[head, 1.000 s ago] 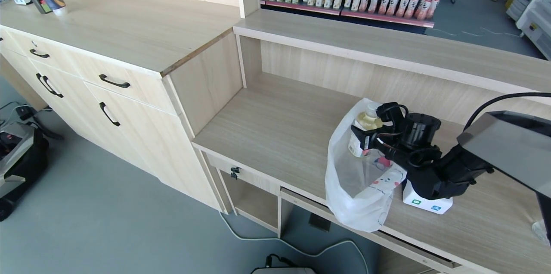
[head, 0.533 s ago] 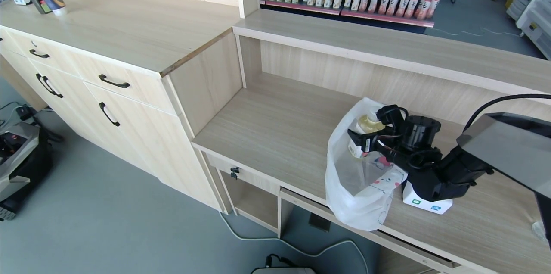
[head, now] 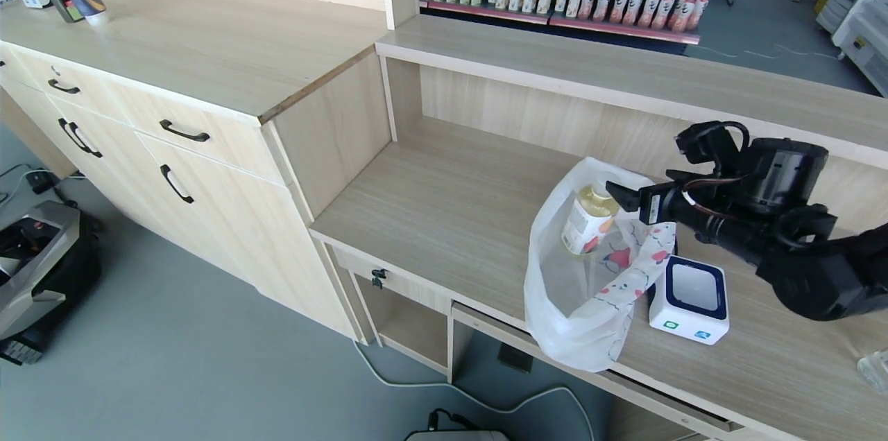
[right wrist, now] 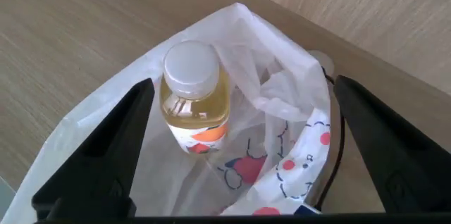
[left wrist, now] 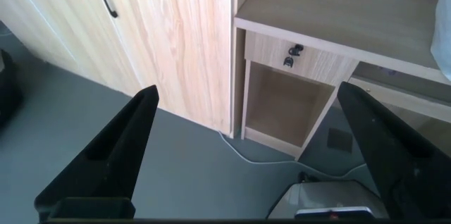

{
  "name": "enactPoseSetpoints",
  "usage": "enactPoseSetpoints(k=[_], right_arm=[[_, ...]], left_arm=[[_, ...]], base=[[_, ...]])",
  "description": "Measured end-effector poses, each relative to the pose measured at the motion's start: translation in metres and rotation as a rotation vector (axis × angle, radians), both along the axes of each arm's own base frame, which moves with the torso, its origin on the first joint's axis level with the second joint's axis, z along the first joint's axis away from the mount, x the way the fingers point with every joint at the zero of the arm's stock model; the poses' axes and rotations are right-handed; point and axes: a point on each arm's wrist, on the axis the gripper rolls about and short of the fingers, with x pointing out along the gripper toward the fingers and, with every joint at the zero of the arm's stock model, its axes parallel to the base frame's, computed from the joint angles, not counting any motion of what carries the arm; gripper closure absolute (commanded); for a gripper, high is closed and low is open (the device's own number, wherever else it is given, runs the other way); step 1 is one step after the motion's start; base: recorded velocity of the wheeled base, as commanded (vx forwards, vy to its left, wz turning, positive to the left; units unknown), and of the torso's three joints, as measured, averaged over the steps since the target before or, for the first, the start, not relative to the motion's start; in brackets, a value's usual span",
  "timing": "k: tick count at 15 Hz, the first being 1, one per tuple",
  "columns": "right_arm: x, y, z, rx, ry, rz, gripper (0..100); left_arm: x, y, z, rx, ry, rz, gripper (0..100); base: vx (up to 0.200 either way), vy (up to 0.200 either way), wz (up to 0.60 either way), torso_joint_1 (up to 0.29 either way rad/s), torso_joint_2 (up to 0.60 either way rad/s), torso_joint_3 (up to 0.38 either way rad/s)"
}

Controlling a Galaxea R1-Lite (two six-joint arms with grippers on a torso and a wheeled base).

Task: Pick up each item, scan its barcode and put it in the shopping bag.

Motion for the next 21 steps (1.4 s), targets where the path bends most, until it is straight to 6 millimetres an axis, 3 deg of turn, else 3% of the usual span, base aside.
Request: enactPoseSetpoints(k=[2, 4, 6, 9, 12, 16, 19, 21], right_arm=[[-0.050, -0.023, 0.032, -0.028, 0.067, -0.066, 0], [-0.103, -0.054, 0.048, -0.077, 0.149, -0.177, 0], [-0.157, -0.085, 0.046, -0.085, 0.306, -0.349, 0], [-0.221, -0.099, 0.034, -0.018, 0.503, -0.599, 0], [-0.229, -0.103, 0.034, 0.064, 0.467, -0.700, 0], [-0.193, -0.119, 0.032, 0.122, 0.279, -0.676, 0], [-0.178, -0.122, 0.010, 0.098, 0.333, -0.628, 0], [-0.175, -0.124, 0.007, 0.118, 0.331, -0.605, 0]], left_arm=[[0.000, 0.000, 0.000, 0.000, 0.000, 0.000, 0], [0.000, 0.000, 0.000, 0.000, -0.001, 0.001, 0], [0.000, 0.000, 0.000, 0.000, -0.001, 0.000, 0], [0.000, 0.000, 0.000, 0.000, 0.000, 0.000, 0], [0.000, 0.000, 0.000, 0.000, 0.000, 0.000, 0], [0.000, 0.000, 0.000, 0.000, 0.000, -0.001, 0], [0.000, 0.000, 0.000, 0.000, 0.000, 0.000, 0], [0.000, 0.000, 0.000, 0.000, 0.000, 0.000, 0]], base=[[0.000, 0.000, -0.30, 0.001, 0.00, 0.001], [0.000, 0.000, -0.60, -0.005, 0.00, 0.005], [0.000, 0.000, -0.60, -0.002, 0.00, 0.000], [0.000, 0.000, -0.40, -0.003, 0.00, 0.002], [0.000, 0.000, 0.00, 0.000, 0.00, 0.000], [0.000, 0.000, 0.00, 0.000, 0.00, 0.000], [0.000, 0.000, 0.00, 0.000, 0.00, 0.000], [0.000, 0.000, 0.00, 0.000, 0.00, 0.000]])
